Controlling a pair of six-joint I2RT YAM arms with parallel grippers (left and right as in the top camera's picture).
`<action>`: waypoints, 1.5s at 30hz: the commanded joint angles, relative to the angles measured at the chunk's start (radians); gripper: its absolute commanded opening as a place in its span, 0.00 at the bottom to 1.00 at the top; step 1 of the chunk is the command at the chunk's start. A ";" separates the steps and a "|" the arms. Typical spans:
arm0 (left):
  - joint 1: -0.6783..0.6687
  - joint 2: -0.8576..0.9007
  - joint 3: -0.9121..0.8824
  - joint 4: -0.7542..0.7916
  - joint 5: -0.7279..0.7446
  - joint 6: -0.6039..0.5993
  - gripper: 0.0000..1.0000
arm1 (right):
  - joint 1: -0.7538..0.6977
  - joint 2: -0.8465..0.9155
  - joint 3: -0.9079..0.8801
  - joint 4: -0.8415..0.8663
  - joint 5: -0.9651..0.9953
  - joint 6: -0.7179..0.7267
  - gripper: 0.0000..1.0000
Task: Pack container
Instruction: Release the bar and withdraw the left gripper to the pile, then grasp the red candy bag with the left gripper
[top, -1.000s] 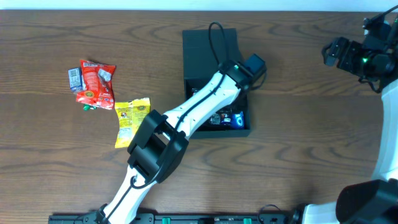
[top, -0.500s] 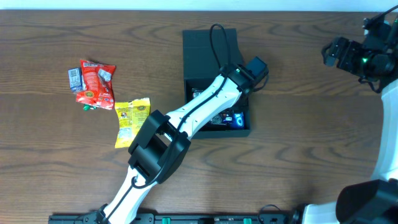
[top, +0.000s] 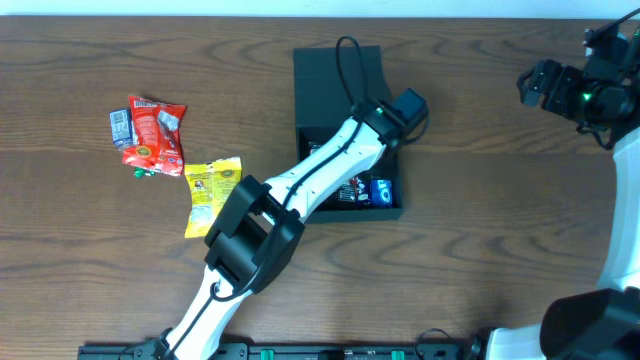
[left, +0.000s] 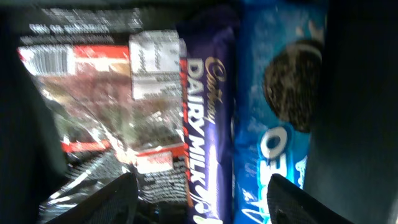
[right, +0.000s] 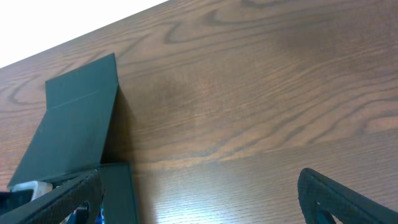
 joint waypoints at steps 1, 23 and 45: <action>0.026 -0.090 0.054 -0.009 -0.108 0.053 0.67 | -0.008 -0.003 -0.003 0.004 0.000 0.004 0.99; 0.641 -0.247 0.048 -0.094 -0.336 0.348 0.97 | -0.008 0.018 -0.003 0.269 -0.003 -0.071 0.99; 0.803 0.069 0.048 -0.088 -0.356 0.245 0.95 | 0.038 0.024 -0.003 0.141 -0.061 -0.043 0.99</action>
